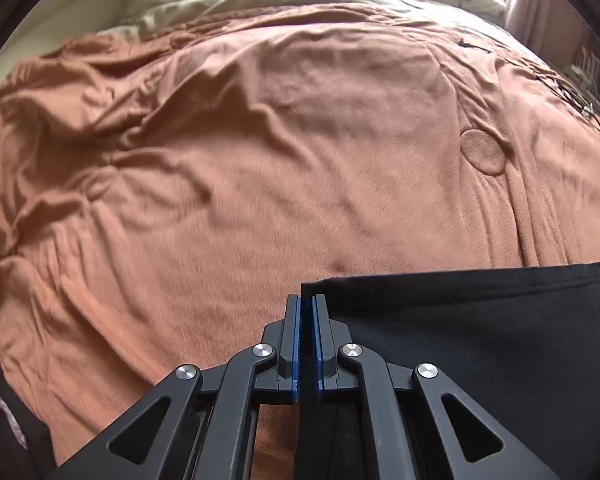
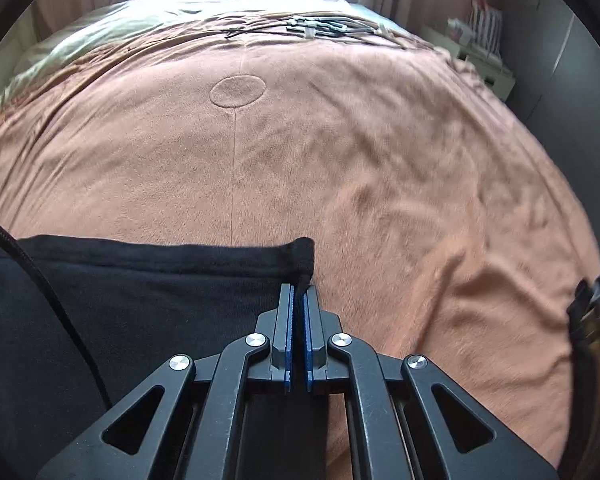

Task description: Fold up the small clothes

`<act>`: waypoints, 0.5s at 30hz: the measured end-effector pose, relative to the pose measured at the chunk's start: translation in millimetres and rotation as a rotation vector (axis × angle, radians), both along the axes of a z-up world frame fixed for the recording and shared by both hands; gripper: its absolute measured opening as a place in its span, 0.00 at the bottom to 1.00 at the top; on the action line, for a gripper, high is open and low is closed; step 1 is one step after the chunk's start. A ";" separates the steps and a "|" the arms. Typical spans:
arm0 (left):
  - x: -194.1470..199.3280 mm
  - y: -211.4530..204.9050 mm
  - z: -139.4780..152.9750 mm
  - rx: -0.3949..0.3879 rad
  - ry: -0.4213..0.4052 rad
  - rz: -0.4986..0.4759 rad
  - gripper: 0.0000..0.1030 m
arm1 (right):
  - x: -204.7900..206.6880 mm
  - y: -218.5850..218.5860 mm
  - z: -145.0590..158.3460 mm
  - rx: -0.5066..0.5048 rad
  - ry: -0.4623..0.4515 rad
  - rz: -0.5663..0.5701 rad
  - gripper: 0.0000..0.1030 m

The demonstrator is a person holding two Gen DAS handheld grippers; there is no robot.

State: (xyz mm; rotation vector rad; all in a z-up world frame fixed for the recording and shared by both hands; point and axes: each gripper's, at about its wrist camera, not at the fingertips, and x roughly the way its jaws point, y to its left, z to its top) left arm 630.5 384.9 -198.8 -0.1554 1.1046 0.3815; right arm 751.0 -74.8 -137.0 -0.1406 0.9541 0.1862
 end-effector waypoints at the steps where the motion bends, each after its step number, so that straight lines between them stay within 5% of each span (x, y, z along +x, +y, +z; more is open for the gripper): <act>1: -3.5 0.7 1.0 -0.006 -0.008 0.008 0.08 | -2.3 -3.0 2.5 0.018 0.005 0.000 0.13; 4: -17.5 0.3 6.6 -0.047 -0.018 0.012 0.10 | -12.6 -10.0 12.1 0.043 0.013 0.023 0.55; 8: -41.1 -7.7 22.4 -0.075 -0.047 0.029 0.43 | -40.8 -17.0 32.4 0.045 -0.034 0.075 0.55; 15: -72.6 -43.9 43.9 -0.091 -0.079 -0.040 0.45 | -92.5 -27.5 51.7 0.078 -0.049 0.174 0.55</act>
